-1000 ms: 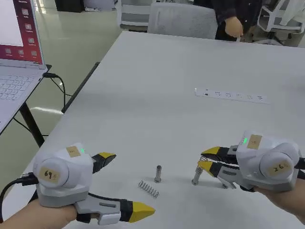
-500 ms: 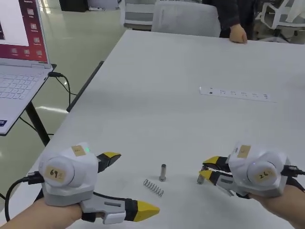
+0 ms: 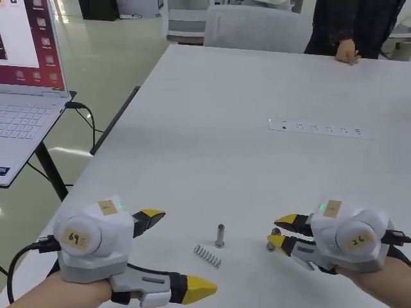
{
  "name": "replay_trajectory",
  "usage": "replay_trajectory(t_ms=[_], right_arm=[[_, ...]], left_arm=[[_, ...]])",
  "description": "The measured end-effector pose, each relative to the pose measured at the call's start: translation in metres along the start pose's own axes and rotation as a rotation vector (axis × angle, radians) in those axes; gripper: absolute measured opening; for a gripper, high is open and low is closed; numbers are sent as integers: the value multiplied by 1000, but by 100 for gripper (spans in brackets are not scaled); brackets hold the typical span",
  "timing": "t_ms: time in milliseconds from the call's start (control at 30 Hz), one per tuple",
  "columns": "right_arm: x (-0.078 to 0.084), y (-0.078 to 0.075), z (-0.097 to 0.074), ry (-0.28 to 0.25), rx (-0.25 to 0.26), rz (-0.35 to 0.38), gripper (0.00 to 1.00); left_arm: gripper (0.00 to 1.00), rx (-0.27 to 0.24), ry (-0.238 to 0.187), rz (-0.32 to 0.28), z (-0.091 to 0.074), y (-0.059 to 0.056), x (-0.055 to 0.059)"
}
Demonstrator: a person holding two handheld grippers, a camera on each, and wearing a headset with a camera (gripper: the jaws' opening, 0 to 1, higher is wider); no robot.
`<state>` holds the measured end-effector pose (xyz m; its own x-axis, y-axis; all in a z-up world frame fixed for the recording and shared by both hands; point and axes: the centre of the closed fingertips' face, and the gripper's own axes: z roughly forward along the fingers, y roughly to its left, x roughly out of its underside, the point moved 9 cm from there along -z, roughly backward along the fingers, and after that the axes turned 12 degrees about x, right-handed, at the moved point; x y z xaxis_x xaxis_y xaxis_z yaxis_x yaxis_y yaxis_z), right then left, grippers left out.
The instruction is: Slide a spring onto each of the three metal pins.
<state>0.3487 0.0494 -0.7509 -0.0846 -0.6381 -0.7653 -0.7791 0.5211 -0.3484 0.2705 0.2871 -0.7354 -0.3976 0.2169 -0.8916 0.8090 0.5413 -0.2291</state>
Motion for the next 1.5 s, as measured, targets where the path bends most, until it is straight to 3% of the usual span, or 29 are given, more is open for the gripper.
replay_trajectory(t_ms=[367,633,867,1000,1500], right_arm=[[-5,-11,-39,-80,62,147,16],[12,-6,-57,-69,63,196,17],[33,4,-62,-12,53,220,16],[38,10,-64,8,37,221,16],[28,24,-53,10,-7,212,16]], left_arm=[[95,3,-2,8,-1,3,-7],[95,17,0,7,2,1,-6],[95,15,-6,5,0,0,-6],[95,13,-3,-3,-1,-1,-3],[94,7,0,-16,-5,-3,3]])
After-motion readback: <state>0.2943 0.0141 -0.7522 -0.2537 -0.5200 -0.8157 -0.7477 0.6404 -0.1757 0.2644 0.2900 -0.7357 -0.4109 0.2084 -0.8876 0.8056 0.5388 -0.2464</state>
